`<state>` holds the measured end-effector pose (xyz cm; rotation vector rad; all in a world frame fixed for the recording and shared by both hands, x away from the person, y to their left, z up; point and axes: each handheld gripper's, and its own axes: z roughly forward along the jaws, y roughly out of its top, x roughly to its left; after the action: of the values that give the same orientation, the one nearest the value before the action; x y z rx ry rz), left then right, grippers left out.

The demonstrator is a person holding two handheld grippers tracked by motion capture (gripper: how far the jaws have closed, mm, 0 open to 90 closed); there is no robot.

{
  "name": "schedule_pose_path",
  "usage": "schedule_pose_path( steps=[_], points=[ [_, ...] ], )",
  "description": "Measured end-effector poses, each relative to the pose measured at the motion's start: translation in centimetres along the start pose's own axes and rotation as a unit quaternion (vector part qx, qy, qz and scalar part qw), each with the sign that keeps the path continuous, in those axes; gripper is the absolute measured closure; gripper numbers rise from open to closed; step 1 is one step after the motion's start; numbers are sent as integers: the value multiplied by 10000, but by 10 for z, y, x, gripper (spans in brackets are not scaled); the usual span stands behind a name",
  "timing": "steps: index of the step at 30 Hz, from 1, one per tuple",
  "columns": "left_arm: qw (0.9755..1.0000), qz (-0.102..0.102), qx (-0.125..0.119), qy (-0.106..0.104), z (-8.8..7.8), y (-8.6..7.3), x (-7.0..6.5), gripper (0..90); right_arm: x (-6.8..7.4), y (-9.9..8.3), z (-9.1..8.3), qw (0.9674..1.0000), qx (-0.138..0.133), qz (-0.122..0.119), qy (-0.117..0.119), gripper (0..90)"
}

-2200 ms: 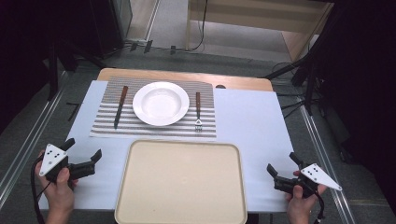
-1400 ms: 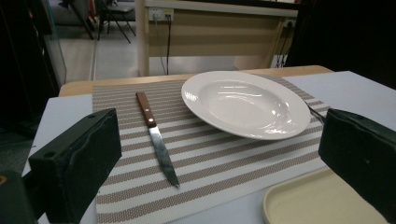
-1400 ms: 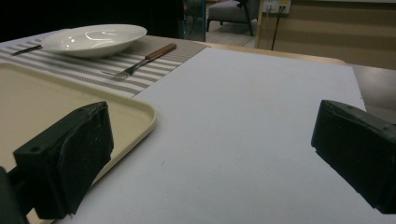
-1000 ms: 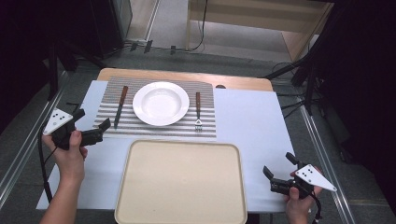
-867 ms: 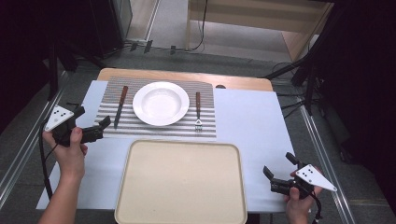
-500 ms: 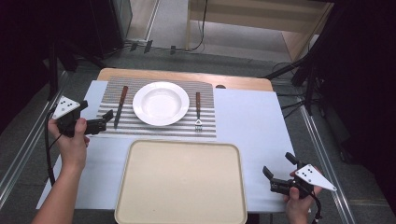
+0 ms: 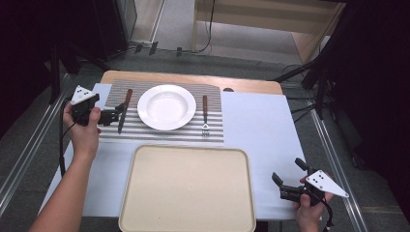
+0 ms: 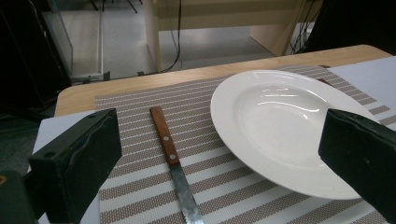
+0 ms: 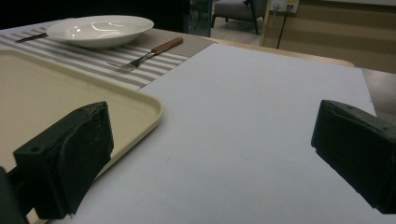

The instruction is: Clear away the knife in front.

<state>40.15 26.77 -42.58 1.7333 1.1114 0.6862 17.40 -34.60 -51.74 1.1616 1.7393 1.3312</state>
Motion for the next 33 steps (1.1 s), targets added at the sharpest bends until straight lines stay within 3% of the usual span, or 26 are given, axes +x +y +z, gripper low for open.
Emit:
schedule_pose_path(
  steps=[13, 16, 18, 21, 28, 30, 33],
  points=[
    [9988, -273, 415, 23, 43, 3, 16, 0, -1, 0, 0, 10000, -16, 20, 42, 0],
    [9981, -423, 458, 17, 49, 2, 19, 0, -1, 0, 0, 10000, -23, 37, 67, 0],
    [9980, -439, 421, 177, 52, 1, 21, 29, -2, 0, 0, 10000, -16, 65, 72, 0],
    [9960, -622, 608, 181, 59, 1, 26, 55, -2, -1, 0, 9999, -15, 65, 78, 0],
    [9904, -750, 1152, 166, 73, 1, 31, 55, -2, 0, 0, 9999, -8, 74, 101, 0],
    [9873, -794, 1343, 285, 78, 3, 31, 156, -2, -1, 0, 9999, -9, 77, 106, 0],
    [9858, -707, 1485, 341, 82, 6, 30, 180, -2, 0, 0, 9999, -3, 75, 109, 0]
  ],
)
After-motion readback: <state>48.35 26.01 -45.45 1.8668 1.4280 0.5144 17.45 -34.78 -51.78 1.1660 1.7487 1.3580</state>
